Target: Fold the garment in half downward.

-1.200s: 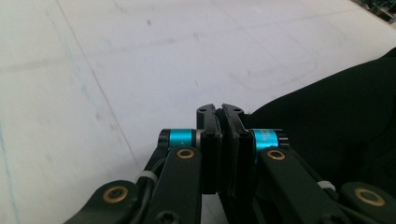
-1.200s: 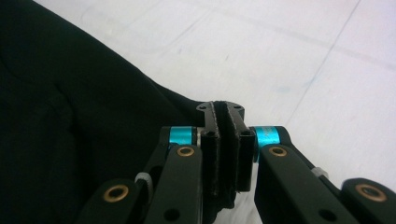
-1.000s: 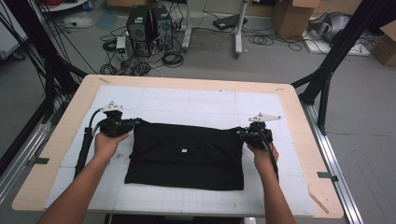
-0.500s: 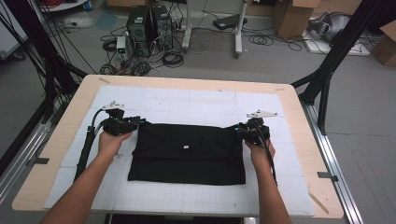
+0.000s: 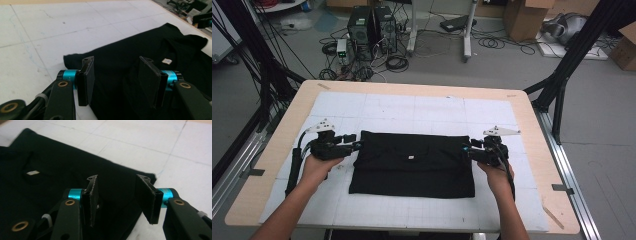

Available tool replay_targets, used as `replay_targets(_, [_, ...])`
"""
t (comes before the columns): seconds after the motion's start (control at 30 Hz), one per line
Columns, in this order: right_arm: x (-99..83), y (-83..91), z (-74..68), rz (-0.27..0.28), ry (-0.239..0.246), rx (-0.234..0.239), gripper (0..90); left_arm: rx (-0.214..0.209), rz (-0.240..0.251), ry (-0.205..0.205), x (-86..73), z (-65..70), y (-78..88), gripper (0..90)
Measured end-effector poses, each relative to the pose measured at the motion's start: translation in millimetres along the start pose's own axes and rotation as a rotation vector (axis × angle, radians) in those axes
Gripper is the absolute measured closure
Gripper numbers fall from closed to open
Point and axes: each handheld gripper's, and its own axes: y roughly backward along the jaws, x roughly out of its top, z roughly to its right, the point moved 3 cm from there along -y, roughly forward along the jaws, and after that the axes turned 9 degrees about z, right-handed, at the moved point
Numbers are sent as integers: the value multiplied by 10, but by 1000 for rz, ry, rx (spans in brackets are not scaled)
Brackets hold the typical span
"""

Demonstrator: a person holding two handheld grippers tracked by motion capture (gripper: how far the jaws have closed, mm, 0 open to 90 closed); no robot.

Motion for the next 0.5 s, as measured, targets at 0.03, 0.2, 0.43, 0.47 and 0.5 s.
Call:
replay_targets(0.03, [-8, 29, -31, -3, -2, 11, 547, -3, -19, -2, -21, 13, 5, 476])
replay_targets(0.2, [-7, 15, -148, -16, 6, 34, 576, -12, -57, -4, -150, 116, -11, 472])
replay_targets(0.43, [-82, -218, -201, -141, 40, 1, 615, 9, -101, 15, -353, 102, -57, 591])
replay_targets(0.47, [-100, -235, -187, -158, 38, -12, 625, 6, -114, 5, -379, 106, -63, 632])
replay_targets(0.5, [-117, -244, -172, -172, 27, -18, 667, 3, -121, -5, -402, 121, -73, 684])
